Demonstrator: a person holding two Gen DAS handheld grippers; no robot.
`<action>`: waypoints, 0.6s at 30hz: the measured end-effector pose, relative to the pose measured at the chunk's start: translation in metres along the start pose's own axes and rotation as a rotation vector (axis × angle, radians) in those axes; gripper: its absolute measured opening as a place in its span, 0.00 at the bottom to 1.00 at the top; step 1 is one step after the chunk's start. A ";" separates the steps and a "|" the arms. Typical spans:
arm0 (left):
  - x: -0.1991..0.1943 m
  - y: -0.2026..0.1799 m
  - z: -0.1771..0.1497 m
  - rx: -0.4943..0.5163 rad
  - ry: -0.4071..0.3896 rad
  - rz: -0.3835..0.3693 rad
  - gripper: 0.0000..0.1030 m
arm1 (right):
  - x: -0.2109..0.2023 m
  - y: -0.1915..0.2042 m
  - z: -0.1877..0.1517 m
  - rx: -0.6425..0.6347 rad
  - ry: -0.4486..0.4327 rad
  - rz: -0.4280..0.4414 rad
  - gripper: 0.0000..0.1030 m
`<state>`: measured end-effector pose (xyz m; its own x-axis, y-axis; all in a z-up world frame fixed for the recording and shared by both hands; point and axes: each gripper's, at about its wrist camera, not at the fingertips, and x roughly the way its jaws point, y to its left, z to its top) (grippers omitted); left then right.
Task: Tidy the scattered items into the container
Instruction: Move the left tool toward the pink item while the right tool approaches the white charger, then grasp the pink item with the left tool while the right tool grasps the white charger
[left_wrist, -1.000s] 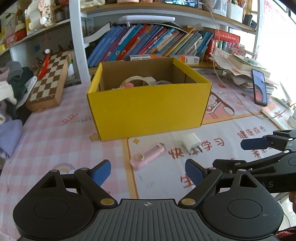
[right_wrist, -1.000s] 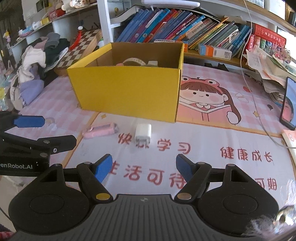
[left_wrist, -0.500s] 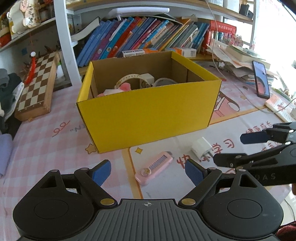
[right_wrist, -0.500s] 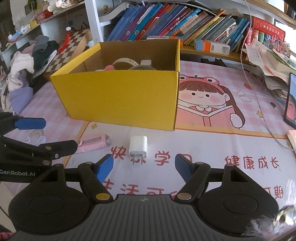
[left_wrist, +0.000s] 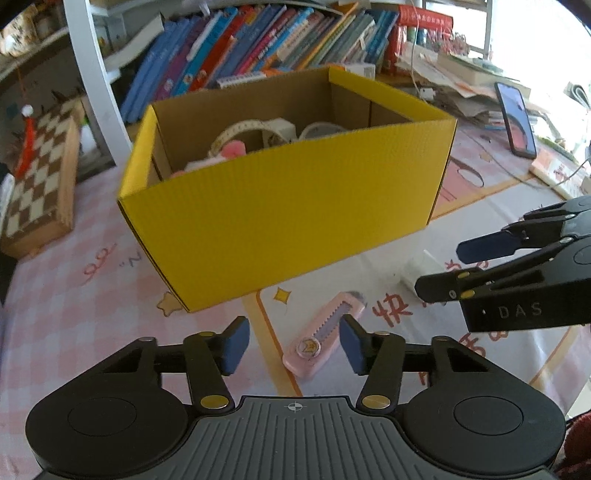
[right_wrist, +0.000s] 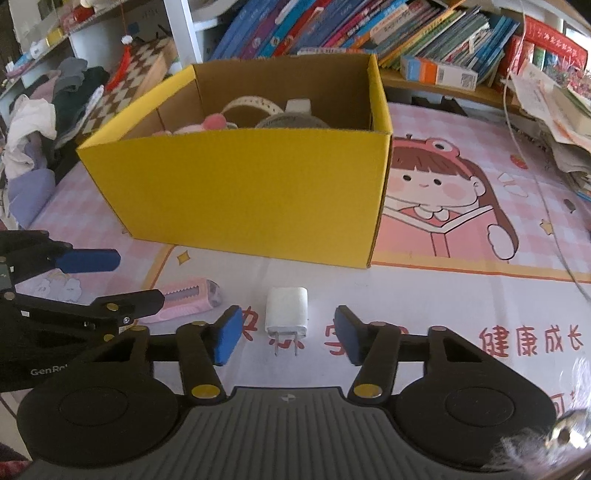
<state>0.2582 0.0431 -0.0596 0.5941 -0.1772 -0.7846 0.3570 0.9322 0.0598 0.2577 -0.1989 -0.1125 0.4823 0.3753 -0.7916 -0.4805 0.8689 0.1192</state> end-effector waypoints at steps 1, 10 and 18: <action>0.002 0.000 0.000 0.011 0.004 -0.009 0.46 | 0.003 0.000 0.001 0.004 0.010 -0.002 0.47; 0.022 -0.003 -0.002 0.091 0.052 -0.090 0.40 | 0.020 0.001 0.006 0.025 0.055 -0.013 0.36; 0.023 0.001 -0.003 0.100 0.047 -0.130 0.30 | 0.025 0.004 0.007 0.018 0.069 -0.023 0.26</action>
<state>0.2707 0.0412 -0.0795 0.5047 -0.2766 -0.8178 0.4994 0.8662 0.0152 0.2729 -0.1836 -0.1271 0.4415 0.3322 -0.8335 -0.4561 0.8831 0.1104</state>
